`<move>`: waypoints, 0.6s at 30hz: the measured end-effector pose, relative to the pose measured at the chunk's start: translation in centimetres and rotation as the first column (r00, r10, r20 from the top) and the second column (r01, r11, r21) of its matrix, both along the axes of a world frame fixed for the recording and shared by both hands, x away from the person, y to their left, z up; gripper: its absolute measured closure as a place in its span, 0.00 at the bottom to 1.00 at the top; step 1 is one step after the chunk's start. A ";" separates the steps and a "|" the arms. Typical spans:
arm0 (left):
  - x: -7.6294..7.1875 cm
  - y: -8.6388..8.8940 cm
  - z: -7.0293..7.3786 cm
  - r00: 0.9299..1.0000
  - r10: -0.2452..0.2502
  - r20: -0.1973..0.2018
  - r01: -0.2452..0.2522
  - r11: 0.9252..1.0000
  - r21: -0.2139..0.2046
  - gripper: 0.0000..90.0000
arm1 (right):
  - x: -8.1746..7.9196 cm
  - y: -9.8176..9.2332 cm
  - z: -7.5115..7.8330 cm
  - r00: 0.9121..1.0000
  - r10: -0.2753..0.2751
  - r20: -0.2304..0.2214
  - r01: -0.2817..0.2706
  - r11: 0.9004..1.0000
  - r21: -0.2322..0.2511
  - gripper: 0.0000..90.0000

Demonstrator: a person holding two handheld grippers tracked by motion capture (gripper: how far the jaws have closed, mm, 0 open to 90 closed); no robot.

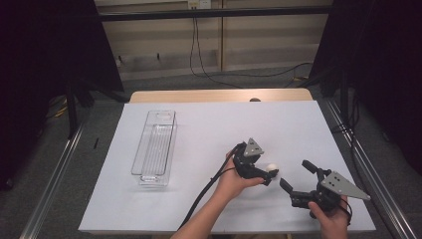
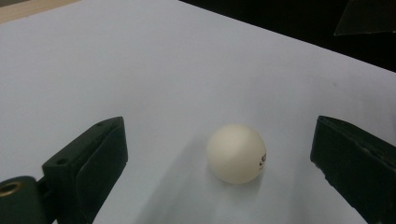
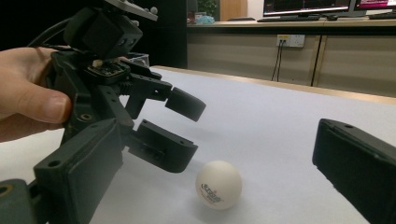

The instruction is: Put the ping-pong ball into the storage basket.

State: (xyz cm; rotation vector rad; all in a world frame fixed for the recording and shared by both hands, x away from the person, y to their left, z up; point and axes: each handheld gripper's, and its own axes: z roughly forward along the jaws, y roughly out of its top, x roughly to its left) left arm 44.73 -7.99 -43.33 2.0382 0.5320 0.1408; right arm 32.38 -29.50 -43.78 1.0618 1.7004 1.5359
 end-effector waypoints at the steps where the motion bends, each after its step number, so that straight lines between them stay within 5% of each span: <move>1: 0.1 0.0 0.0 1.000 -0.004 0.000 0.004 1.000 0.008 0.05 | 0.0 0.0 0.0 1.000 0.000 0.000 0.000 1.000 0.000 0.01; 18: 0.1 -1.0 -0.4 0.998 -0.046 -0.030 0.048 0.998 0.046 0.16 | 0.0 -0.1 0.0 1.000 -0.001 0.002 0.001 1.000 0.001 0.01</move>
